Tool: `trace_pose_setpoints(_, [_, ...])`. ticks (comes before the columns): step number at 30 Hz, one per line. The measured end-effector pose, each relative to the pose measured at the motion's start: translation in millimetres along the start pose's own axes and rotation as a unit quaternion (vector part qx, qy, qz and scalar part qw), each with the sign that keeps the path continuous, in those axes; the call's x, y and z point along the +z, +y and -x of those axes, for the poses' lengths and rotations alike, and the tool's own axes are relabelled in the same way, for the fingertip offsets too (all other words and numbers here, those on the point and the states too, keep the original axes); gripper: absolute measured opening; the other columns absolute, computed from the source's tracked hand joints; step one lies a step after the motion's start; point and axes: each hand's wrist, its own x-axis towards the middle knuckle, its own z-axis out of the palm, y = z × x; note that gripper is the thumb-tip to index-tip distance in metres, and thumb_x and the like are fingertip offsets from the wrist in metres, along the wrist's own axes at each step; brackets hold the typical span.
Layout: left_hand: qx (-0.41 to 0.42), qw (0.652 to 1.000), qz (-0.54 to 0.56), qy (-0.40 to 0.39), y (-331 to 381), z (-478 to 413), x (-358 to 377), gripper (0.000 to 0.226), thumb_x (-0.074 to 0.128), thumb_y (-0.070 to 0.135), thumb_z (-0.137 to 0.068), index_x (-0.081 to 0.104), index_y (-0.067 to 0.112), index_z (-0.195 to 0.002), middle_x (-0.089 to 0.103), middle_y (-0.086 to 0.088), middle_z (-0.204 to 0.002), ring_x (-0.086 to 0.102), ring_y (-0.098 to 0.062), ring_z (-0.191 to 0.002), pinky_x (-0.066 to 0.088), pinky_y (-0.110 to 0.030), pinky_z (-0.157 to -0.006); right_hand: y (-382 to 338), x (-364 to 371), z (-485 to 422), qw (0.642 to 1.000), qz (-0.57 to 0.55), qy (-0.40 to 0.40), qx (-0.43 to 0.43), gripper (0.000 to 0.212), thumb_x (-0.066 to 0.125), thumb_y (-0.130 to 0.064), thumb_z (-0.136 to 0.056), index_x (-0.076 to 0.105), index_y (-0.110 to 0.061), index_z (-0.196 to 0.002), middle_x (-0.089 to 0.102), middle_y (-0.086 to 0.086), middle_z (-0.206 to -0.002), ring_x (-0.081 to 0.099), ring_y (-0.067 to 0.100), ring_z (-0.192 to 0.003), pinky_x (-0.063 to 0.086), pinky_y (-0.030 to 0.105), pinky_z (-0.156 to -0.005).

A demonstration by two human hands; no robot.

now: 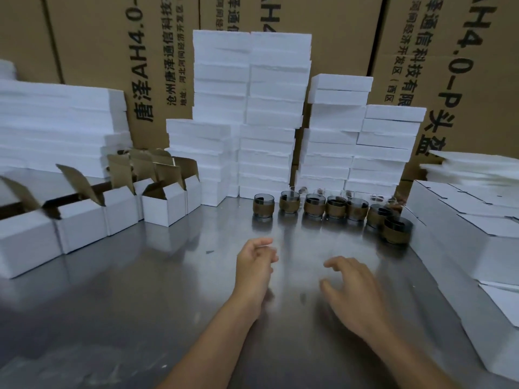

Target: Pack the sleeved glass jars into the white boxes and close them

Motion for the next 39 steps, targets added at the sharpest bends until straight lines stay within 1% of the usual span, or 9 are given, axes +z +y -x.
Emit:
trace_pose_setpoints(6, [0.103,0.965,-0.214,0.107,16,-72,-69,0.016,0.049,0.01,-0.094,0.053,0.023,-0.103,0.054,0.003,-0.098,0.052,-0.003,-0.079,0.039,-0.009,-0.056,14,16,-3,0.999,0.032,0.012,-0.026,0.019,0.059,-0.03,-0.086,0.057,-0.032,-0.105,0.052,-0.015,-0.095,0.049,0.012,-0.103,0.033,0.022,-0.077])
trace_pose_setpoints(10, [0.145,0.915,-0.326,0.19,29,-127,-124,0.031,0.051,0.008,-0.092,0.049,0.015,-0.122,0.05,-0.01,-0.116,0.051,-0.017,-0.089,0.047,-0.031,-0.077,11,20,-11,0.999,0.051,-0.004,-0.015,0.018,0.066,-0.025,-0.08,0.061,-0.028,-0.097,0.059,-0.008,-0.093,0.055,0.018,-0.099,0.041,0.031,-0.079])
trace_pose_setpoints(14, [0.161,0.856,-0.434,0.228,43,-165,-162,0.044,0.052,0.013,-0.093,0.041,0.021,-0.135,0.037,-0.014,-0.131,0.051,-0.02,-0.084,0.043,-0.033,-0.077,13,27,-16,0.999,0.036,0.011,-0.011,0.025,0.082,-0.006,-0.061,0.067,-0.014,-0.08,0.066,0.005,-0.077,0.063,0.034,-0.081,0.05,0.041,-0.07])
trace_pose_setpoints(17, [0.129,0.834,-0.484,0.232,44,-177,-176,0.044,0.049,0.018,-0.096,0.04,0.021,-0.139,0.03,-0.016,-0.136,0.052,-0.028,-0.095,0.043,-0.037,-0.085,15,29,-18,0.998,0.043,0.026,-0.037,0.032,0.087,-0.002,-0.05,0.067,-0.012,-0.073,0.066,0.007,-0.071,0.065,0.036,-0.072,0.054,0.046,-0.062])
trace_pose_setpoints(20, [0.089,0.812,-0.534,0.219,41,-178,-179,0.039,0.047,0.023,-0.097,0.045,0.017,-0.135,0.027,-0.017,-0.138,0.043,-0.036,-0.118,0.039,-0.044,-0.098,16,28,-18,0.999,0.029,0.014,-0.015,0.023,0.081,-0.01,-0.064,0.068,-0.014,-0.083,0.067,0.006,-0.083,0.063,0.034,-0.088,0.052,0.046,-0.074])
trace_pose_setpoints(26, [0.142,0.777,-0.574,0.215,42,-161,-165,0.023,0.061,0.027,-0.089,0.063,0.018,-0.111,0.034,-0.015,-0.133,0.039,-0.037,-0.122,0.038,-0.046,-0.101,14,25,-15,1.0,0.008,0.003,-0.024,0.016,0.057,-0.033,-0.085,0.054,-0.032,-0.101,0.056,-0.011,-0.101,0.048,0.013,-0.108,0.041,0.027,-0.085])
trace_pose_setpoints(32, [0.217,0.847,-0.47,0.119,37,-120,-109,0.005,0.063,0.025,-0.087,0.059,0.028,-0.088,0.031,-0.005,-0.136,0.033,-0.033,-0.128,0.034,-0.043,-0.106,15,22,-13,0.999,0.017,-0.003,-0.032,0.018,0.051,-0.036,-0.088,0.052,-0.035,-0.105,0.048,-0.016,-0.091,0.046,0.009,-0.104,0.037,0.023,-0.08])
trace_pose_setpoints(36, [0.242,0.891,-0.383,0.037,23,-75,-51,0.018,0.063,0.023,-0.087,0.054,0.035,-0.077,0.026,0.01,-0.122,0.036,-0.013,-0.112,0.027,-0.019,-0.097,15,22,-12,1.0,0.005,0.015,-0.015,0.025,0.054,-0.028,-0.086,0.057,-0.028,-0.11,0.057,-0.012,-0.097,0.049,0.013,-0.102,0.038,0.028,-0.08])
trace_pose_setpoints(39, [0.263,0.887,-0.379,-0.018,8,-46,-11,0.017,0.063,0.022,-0.088,0.055,0.035,-0.079,0.026,0.009,-0.12,0.036,-0.007,-0.105,0.022,-0.008,-0.091,17,21,-11,0.996,-0.075,0.052,0.011,0.037,0.058,-0.02,-0.084,0.052,-0.025,-0.12,0.056,-0.007,-0.103,0.053,0.015,-0.102,0.042,0.031,-0.082])
